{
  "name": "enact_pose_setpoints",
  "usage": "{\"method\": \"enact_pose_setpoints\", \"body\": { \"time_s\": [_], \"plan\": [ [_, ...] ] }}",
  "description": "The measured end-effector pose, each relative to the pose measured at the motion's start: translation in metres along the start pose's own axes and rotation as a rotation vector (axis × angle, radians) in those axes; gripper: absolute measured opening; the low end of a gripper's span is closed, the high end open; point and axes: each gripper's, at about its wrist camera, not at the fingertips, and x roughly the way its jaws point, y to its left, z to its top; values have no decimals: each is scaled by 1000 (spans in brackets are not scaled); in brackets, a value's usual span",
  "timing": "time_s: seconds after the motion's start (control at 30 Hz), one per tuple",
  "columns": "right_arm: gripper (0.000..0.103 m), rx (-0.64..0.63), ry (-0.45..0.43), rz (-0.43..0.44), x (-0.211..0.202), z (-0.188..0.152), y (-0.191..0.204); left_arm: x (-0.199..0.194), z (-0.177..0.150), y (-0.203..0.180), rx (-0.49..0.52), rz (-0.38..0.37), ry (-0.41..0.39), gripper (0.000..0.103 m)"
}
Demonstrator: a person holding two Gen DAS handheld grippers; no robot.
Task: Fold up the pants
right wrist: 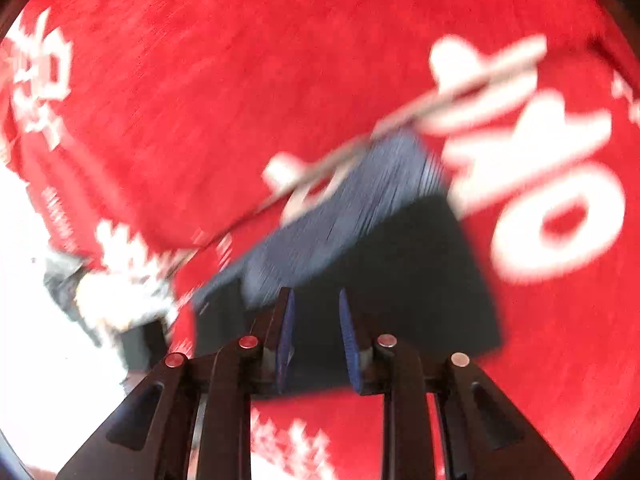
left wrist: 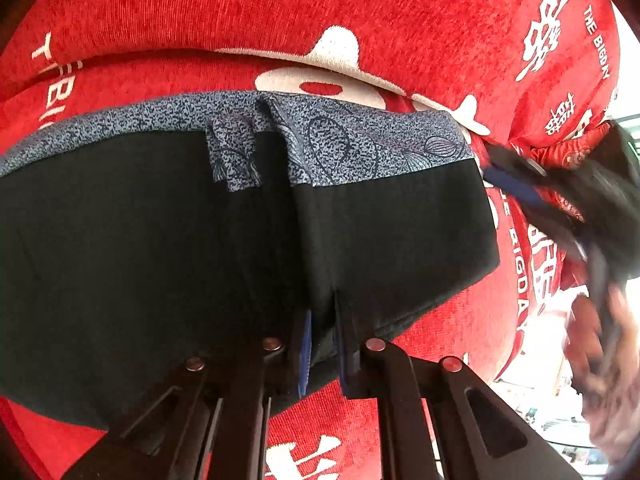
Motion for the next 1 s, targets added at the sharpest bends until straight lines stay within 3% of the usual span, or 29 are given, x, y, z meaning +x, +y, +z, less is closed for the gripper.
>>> {"method": "enact_pose_setpoints", "body": {
  "time_s": [0.07, 0.13, 0.17, 0.2, 0.33, 0.4, 0.5, 0.57, 0.67, 0.83, 0.87, 0.93, 0.97, 1.0],
  "plan": [
    [27, -32, 21, -88, 26, 16, 1, -3, -1, -3, 5, 25, -9, 14],
    [27, -19, 50, -163, 51, 14, 0, -7, -1, -9, 16, 102, -23, 25],
    [29, -27, 23, -173, 53, 10, 8, -9, -3, -10, 18, 143, -27, 46],
    [30, -46, 16, -183, 54, 6, 16, -15, -5, -10, 14, 184, -48, 60],
    [30, -114, 133, -109, 81, -25, 53, -36, -13, 2, -30, 231, -80, 63],
    [30, -144, 163, -84, 89, -36, 72, -44, -18, 14, -65, 284, -70, 101],
    [30, -162, 203, -55, 103, -55, 97, -55, -30, 37, -83, 370, -72, 102],
    [34, -204, 249, -100, 118, -70, 112, -60, -38, 53, -113, 407, -65, 102],
    [34, -337, 222, -195, 118, -87, 133, -69, -52, 78, -174, 424, -60, 102],
    [36, -395, 255, -207, 108, -106, 155, -80, -67, 96, -205, 510, -71, 102],
    [38, -409, 254, -230, 104, -110, 158, -81, -71, 98, -211, 517, -65, 102],
    [64, -402, 263, -241, 94, -116, 153, -84, -77, 105, -238, 502, -55, 102],
    [72, -395, 269, -240, 90, -119, 149, -86, -80, 108, -253, 488, -55, 102],
    [72, -387, 280, -243, 88, -123, 150, -87, -82, 110, -262, 477, -55, 102]
  ]
}}
